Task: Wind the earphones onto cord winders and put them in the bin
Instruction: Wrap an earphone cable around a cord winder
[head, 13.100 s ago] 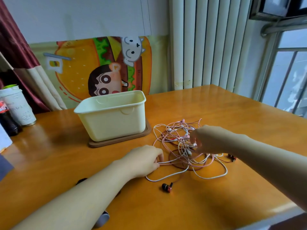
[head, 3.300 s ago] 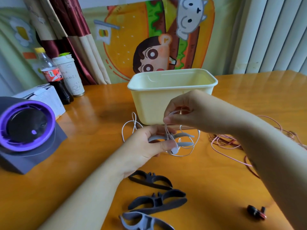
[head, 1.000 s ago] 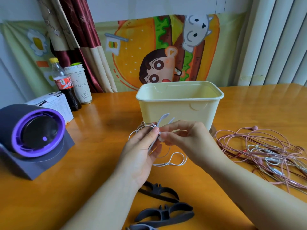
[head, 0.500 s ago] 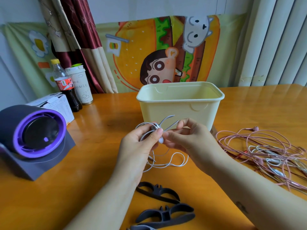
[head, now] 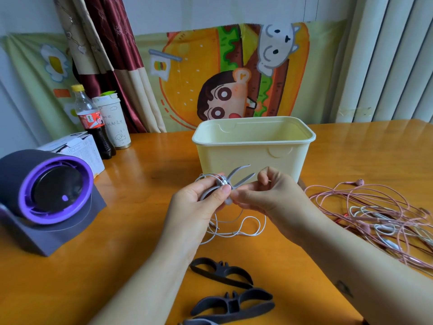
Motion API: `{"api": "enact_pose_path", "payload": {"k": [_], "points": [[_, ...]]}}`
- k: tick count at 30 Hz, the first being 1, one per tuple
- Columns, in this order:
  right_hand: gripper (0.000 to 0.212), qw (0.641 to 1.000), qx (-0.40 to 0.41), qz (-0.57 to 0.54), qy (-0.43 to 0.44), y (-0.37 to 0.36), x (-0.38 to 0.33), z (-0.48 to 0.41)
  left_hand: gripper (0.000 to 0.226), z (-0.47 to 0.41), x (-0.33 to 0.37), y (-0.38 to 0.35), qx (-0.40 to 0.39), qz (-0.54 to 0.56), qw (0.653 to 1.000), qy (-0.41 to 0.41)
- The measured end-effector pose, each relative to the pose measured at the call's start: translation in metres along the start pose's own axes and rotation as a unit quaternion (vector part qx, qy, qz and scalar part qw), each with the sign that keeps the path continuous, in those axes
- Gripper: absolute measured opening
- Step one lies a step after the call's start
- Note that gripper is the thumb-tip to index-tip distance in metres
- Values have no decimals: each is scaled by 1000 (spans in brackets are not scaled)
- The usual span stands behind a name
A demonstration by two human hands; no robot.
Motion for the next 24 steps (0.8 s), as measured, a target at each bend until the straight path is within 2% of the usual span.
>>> {"api": "enact_pose_path", "payload": {"k": [4, 11, 14, 16, 18, 20, 22, 24], "points": [[51, 1000, -13, 6, 0, 0, -1, -1, 24, 0, -1, -1, 1, 9, 1000, 9], [48, 1000, -17, 14, -6, 1, 3, -2, 15, 0, 3, 0, -1, -23, 1000, -5], [45, 997, -62, 9, -44, 0, -3, -3, 11, -2, 6, 0, -15, -20, 1000, 0], [43, 992, -67, 100, -43, 10, -15, -7, 14, -1, 5, 0, -44, -3, 999, 26], [37, 964, -25, 265, 23, 29, -35, -13, 14, 2, 4, -3, -89, 0, 994, 66], [28, 939, -20, 325, 107, 32, -54, -14, 22, 8, 2, -11, -151, -46, 983, 96], [25, 940, -107, 290, 143, 16, -59, -9, 27, 14, -1, -20, -202, -83, 969, 117], [26, 932, -216, 265, 122, -6, -50, 0, 33, 21, -1, -26, -240, -91, 958, 127]]}}
Point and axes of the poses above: each hand's wrist, its own z-axis away from the middle knuckle, its own y-axis out of the back of the hand, x = y × z, the point moved 7 cm from there along -z, towards the middle knuckle, and after that the axes turned 9 degrees about y, right-handed, at the moved point
